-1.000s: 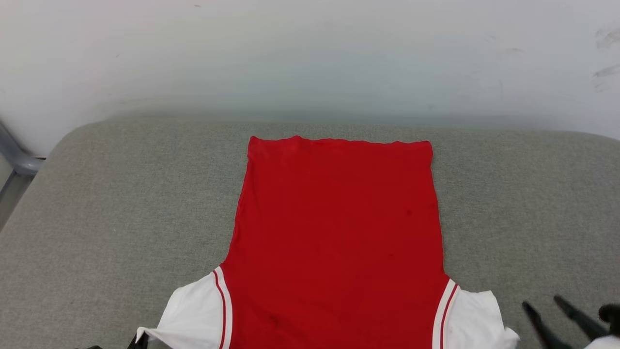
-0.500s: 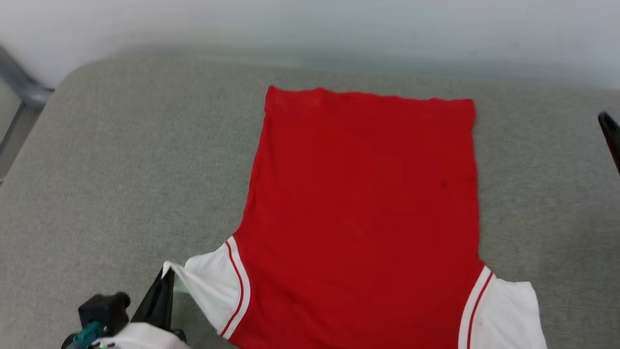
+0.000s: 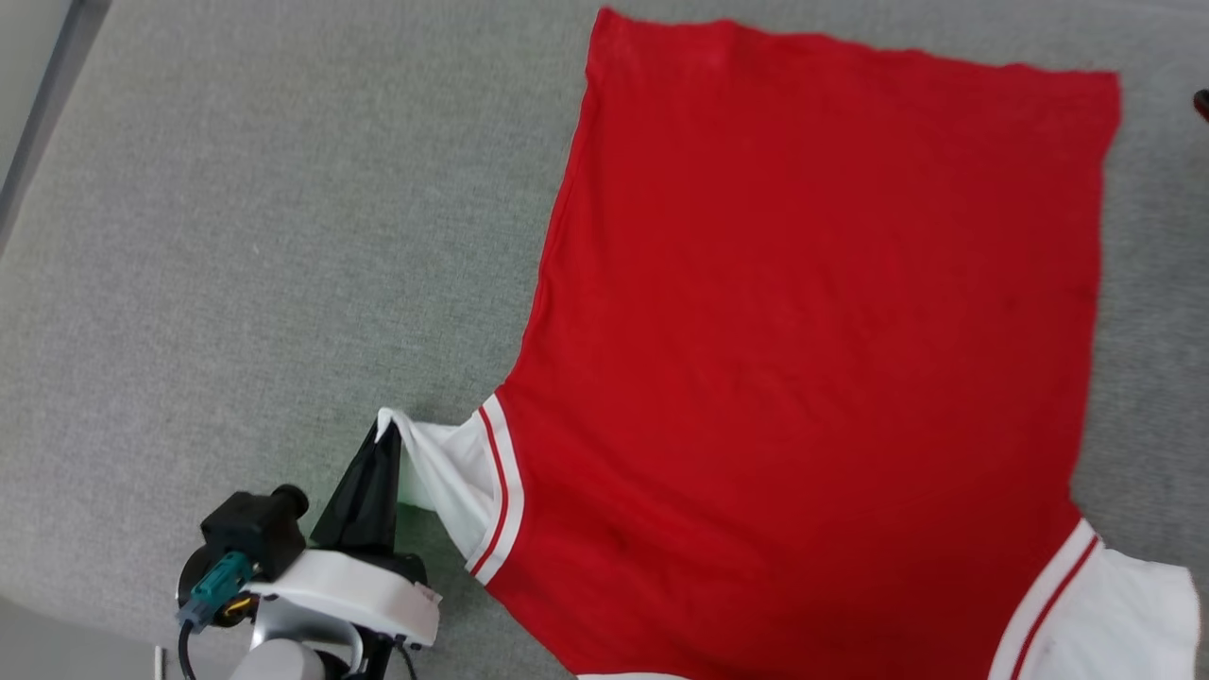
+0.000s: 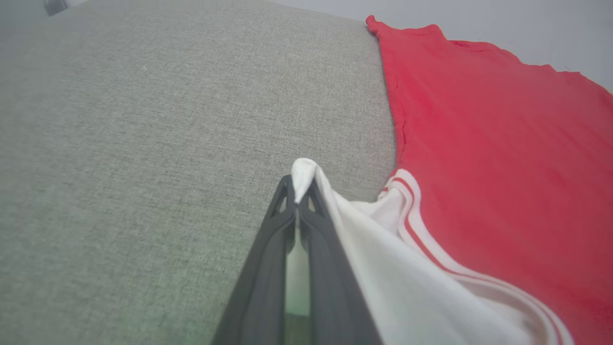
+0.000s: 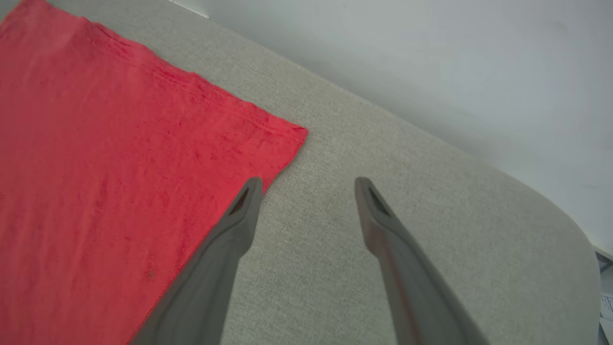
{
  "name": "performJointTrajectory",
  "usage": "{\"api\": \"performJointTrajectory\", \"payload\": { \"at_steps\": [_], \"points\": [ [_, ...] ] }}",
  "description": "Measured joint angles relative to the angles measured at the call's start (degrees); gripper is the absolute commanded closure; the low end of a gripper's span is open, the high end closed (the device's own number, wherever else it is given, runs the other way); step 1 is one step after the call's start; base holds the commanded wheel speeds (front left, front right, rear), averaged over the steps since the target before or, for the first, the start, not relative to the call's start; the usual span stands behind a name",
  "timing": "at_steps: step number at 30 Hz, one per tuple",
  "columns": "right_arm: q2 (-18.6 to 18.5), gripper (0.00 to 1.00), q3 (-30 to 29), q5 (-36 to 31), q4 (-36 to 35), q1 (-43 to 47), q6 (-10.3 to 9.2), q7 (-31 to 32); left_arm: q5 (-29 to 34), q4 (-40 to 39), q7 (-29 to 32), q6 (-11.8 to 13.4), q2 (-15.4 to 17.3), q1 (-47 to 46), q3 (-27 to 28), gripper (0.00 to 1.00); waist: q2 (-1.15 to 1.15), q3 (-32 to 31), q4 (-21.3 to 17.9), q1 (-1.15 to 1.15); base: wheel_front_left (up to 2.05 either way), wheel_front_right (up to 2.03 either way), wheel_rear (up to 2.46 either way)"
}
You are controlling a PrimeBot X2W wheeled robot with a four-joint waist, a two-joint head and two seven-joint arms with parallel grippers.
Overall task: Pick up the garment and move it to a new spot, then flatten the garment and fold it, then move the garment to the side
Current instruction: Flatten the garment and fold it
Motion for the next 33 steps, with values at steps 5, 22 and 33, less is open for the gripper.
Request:
{"api": "performJointTrajectory", "payload": {
  "at_steps": [5, 22, 33],
  "points": [
    [0.11, 0.0, 1.94, -0.02, 6.43, -7.47, 0.0, 10.15, 2.36, 0.05, 0.0, -1.91, -2.86, -2.07, 1.11, 1.0, 0.0, 4.63, 1.91, 0.0, 0.0, 0.0, 0.0],
    [0.27, 0.0, 3.88, -1.81, 12.95, -14.08, 0.0, 19.37, 8.49, 0.4, -0.33, -7.24, -9.09, -5.7, 5.69, 1.0, 0.0, 13.48, 6.24, -0.04, 0.0, 0.0, 0.0],
    [0.99, 1.0, 6.05, -1.76, 13.85, -13.99, 0.01, 14.26, 10.32, 2.14, -0.33, -8.72, -10.32, -5.79, 8.12, 1.0, 0.0, 11.9, 4.9, -0.01, 0.0, 0.0, 0.0]
  ]
}}
